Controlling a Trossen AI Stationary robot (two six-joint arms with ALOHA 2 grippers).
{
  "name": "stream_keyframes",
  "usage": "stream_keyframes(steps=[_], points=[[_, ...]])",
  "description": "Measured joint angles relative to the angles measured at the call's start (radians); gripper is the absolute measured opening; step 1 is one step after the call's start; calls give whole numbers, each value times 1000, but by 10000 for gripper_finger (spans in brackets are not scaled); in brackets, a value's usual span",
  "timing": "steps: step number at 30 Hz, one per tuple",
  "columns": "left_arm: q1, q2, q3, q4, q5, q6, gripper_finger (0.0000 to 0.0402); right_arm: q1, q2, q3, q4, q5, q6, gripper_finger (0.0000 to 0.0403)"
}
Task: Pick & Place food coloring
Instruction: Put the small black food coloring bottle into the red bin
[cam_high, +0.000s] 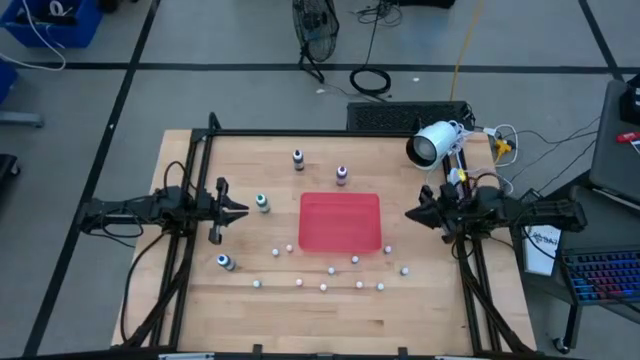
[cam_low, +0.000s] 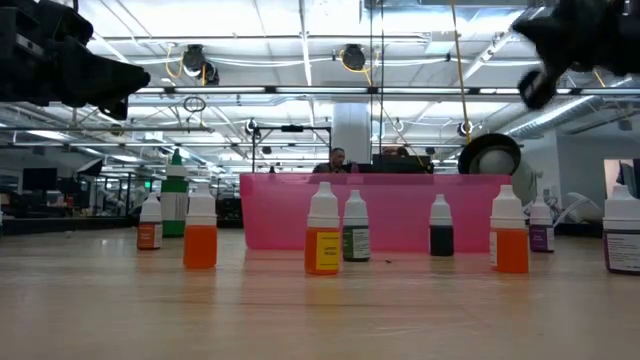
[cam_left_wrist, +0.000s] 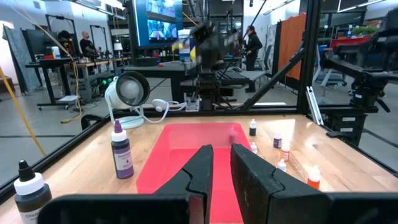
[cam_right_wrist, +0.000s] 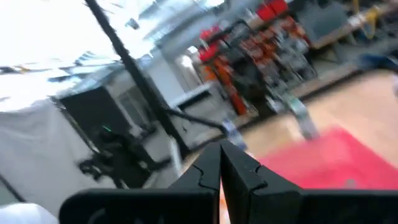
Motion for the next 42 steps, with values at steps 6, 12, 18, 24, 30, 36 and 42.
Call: stream_keyframes(steps=[6, 12, 18, 24, 30, 36, 42], points=[[0, 0, 0, -1, 0, 0, 61, 114, 411, 358, -312, 58, -29, 1], [0, 0, 0, 0, 0, 0, 61, 275, 905, 808, -991, 96, 164, 0], [0, 0, 0, -1, 0, 0, 61, 457, 1221, 1091, -1522, 92, 534, 0], [0, 0, 0, 0, 0, 0, 61, 572, 1322, 1117, -1518, 96, 759, 4], [0, 0, 0, 0, 0, 0, 61, 591, 1354, 1042, -1449, 97, 774, 68], [0, 0, 0, 0, 0, 0, 61, 559, 1344, 912, -1358, 100, 769, 150], [0, 0, 0, 0, 0, 0, 61, 536, 1344, 791, -1184, 97, 736, 180]])
